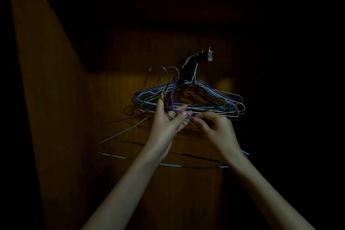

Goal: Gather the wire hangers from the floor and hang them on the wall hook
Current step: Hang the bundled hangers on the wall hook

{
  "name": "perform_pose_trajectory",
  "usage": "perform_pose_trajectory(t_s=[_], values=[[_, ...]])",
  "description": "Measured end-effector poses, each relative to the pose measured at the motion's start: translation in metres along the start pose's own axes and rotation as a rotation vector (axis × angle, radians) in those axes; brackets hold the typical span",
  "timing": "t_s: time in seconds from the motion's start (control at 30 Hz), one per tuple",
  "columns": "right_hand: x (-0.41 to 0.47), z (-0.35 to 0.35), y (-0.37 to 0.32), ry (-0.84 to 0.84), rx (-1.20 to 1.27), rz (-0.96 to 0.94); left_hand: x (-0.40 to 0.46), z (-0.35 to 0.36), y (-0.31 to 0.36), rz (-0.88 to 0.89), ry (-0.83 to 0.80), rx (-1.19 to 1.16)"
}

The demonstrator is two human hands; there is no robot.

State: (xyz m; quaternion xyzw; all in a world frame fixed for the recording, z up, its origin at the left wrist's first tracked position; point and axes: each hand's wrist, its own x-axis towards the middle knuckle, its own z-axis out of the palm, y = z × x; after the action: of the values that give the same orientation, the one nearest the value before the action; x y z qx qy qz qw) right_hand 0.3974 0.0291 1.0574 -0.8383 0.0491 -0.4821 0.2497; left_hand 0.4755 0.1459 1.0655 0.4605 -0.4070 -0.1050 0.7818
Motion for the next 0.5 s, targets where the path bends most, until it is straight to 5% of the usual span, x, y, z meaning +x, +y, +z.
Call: perform_pose_trajectory(t_s=[0.5], values=[[0.006, -0.031, 0.016, 0.151, -0.109, 0.079, -0.010, 0.017, -0.001, 0.052, 0.004, -0.015]])
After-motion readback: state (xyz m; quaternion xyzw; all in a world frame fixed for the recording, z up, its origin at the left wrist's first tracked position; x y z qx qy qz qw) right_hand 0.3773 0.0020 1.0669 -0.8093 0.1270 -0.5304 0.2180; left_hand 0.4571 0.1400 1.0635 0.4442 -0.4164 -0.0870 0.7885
